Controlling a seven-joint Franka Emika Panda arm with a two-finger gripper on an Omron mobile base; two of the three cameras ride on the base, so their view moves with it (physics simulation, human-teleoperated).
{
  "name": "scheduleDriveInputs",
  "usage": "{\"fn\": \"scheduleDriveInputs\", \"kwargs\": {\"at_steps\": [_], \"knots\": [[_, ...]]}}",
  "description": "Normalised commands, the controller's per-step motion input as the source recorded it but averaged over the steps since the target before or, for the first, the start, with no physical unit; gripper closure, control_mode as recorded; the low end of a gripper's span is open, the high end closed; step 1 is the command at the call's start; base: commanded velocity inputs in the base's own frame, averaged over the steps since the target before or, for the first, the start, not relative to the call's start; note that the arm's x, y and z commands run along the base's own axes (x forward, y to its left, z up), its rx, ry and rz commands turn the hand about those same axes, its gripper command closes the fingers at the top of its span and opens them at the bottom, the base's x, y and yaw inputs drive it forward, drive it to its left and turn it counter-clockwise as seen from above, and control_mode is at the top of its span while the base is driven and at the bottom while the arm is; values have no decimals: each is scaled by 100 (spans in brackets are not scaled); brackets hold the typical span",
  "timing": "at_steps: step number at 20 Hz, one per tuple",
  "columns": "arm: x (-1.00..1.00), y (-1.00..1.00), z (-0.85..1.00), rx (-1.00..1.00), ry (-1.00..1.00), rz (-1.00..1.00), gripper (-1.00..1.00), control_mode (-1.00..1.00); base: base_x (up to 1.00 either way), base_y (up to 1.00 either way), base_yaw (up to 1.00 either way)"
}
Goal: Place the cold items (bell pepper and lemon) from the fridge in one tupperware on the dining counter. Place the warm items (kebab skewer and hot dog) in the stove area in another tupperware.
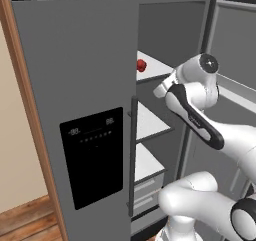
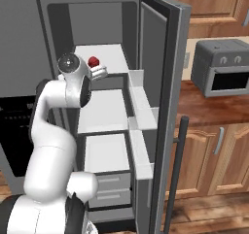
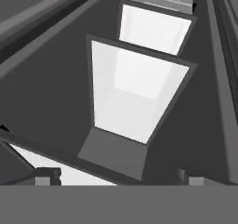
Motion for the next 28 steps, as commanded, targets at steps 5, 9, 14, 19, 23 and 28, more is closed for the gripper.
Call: {"fn": "scheduleDriveInputs", "kwargs": {"at_steps": [5,9,14,19,23,28], "knots": [[5,0,73,7,7,-15,-100,-100,0,0,0],[0,0,60,4,7,-18,-100,-100,0,0,0],[36,1,6,7,-1,-1,-100,-100,0,0,0],[62,0,0,12,1,13,-100,-100,0,0,0],[45,3,0,1,13,15,-100,-100,0,0,0],[30,11,-4,0,12,22,-100,-100,0,0,0]]}}
